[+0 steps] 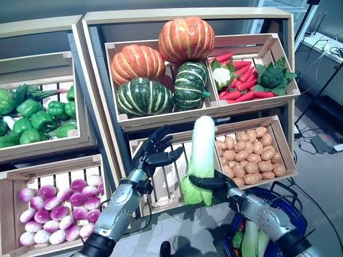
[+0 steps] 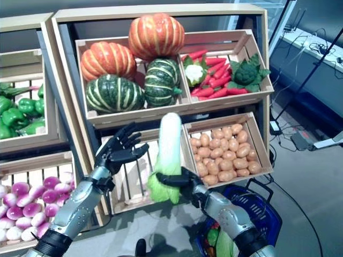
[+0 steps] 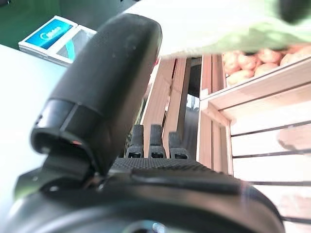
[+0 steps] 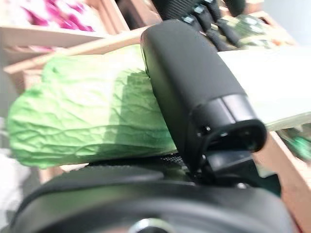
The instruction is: Put vegetables into the basket
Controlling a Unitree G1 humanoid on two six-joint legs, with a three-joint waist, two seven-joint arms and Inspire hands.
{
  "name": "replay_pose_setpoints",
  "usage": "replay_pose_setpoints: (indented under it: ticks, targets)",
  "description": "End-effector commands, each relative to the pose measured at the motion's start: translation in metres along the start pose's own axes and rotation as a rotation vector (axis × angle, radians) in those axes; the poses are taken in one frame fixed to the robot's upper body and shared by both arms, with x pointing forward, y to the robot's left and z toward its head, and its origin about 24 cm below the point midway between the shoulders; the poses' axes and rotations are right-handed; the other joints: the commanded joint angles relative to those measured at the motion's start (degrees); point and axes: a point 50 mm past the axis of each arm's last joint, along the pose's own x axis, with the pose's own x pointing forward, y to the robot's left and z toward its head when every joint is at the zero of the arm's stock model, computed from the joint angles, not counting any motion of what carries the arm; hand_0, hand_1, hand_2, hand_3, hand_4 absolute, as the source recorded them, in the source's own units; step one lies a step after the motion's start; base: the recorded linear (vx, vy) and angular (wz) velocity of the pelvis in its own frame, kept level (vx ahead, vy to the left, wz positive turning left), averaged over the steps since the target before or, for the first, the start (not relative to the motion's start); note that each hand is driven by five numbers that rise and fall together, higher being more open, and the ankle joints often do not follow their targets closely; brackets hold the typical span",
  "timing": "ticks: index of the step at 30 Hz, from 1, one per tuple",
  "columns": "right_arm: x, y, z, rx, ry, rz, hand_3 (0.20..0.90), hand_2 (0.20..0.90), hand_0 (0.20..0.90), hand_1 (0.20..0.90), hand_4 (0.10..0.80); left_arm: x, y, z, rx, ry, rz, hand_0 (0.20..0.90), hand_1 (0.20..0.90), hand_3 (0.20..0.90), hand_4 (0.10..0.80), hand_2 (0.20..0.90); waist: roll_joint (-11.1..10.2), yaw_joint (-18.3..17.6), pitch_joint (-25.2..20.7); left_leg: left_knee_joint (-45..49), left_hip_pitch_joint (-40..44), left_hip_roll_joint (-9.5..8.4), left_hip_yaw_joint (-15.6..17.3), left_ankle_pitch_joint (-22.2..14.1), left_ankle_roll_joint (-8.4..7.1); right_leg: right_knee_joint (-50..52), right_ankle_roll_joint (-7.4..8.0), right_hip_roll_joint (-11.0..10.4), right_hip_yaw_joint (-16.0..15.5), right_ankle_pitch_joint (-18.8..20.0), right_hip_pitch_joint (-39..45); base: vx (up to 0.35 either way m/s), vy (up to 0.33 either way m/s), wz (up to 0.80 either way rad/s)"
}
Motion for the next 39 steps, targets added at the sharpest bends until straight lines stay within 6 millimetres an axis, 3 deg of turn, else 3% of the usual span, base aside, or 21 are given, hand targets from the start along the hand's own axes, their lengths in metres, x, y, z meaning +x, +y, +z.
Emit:
replay_pose_setpoints:
  ticks: [1, 12, 21, 25, 33, 39]
  targets:
    - [-0.006, 0.023, 0.064, -0.015, -0.354, 0.154, 0.3, 0.3, 0.3, 0.3, 0.4, 0.015, -0.005, 0.057, -0.016, -0.262, -0.102, 0.9, 0.9, 0.9, 0.8, 0.9, -1.3, 0.4, -2.1, 0.5, 7.2, 3.21, 1.7, -9.7, -3.12, 0.4, -0.32, -2.9, 1.7, 7.0, -4.7, -0.016, -0.041, -0.07]
    - [-0.036, -0.017, 0.077, 0.037, -0.552, -0.17, 0.3, 0.3, 0.3, 0.3, 0.4, 0.006, 0.01, 0.053, -0.039, -0.248, -0.039, 0.9, 0.9, 0.9, 0.8, 0.9, -1.1, -1.4, -1.6, 0.5, 6.8, 3.98, 2.7, -9.7, -3.41, -0.2, -0.42, -1.7, 2.8, 7.1, -5.4, -0.017, -0.049, -0.07]
    - [-0.07, -0.075, 0.065, 0.298, -0.689, -0.606, 0.3, 0.3, 0.3, 0.3, 0.4, -0.001, 0.019, 0.055, -0.042, -0.257, 0.007, 0.9, 0.9, 0.9, 0.8, 0.9, -1.3, -3.1, -0.1, 0.5, 5.6, 4.54, 3.6, -9.3, -3.65, -0.2, -0.84, -0.6, 3.5, 7.3, -6.8, -0.052, -0.029, -0.07]
    - [-0.078, -0.09, 0.057, 0.356, -0.69, -0.717, 0.3, 0.3, 0.3, 0.3, 0.4, -0.003, 0.021, 0.058, -0.033, -0.258, 0.022, 0.9, 0.9, 0.9, 0.8, 0.9, -1.3, -3.3, 1.0, 0.5, 5.2, 4.78, 4.1, -8.8, -3.62, 1.2, -1.05, 0.0, 3.9, 6.7, -7.8, -0.053, -0.036, -0.12]
    - [-0.079, -0.109, 0.065, 0.397, -0.692, -0.799, 0.3, 0.3, 0.3, 0.3, 0.4, 0.007, 0.01, 0.076, -0.003, -0.325, -0.041, 0.9, 0.9, 0.9, 0.8, 0.9, -0.7, -2.3, 9.1, 10.5, -3.3, 4.45, 2.3, -9.9, -2.91, 13.3, -3.3, 0.8, 5.9, 2.6, -16.1, -0.13, -0.054, -0.11]
    - [-0.072, -0.115, 0.074, 0.412, -0.697, -0.792, 0.3, 0.3, 0.3, 0.3, 0.4, 0.013, -0.006, 0.099, 0.034, -0.432, -0.115, 0.9, 0.9, 0.9, 0.8, 0.9, -0.2, -1.2, 15.5, 20.3, -13.9, 4.4, 0.5, -10.9, -3.31, 22.0, -4.86, 1.1, 5.0, 0.9, -24.7, -0.175, -0.081, 0.1]
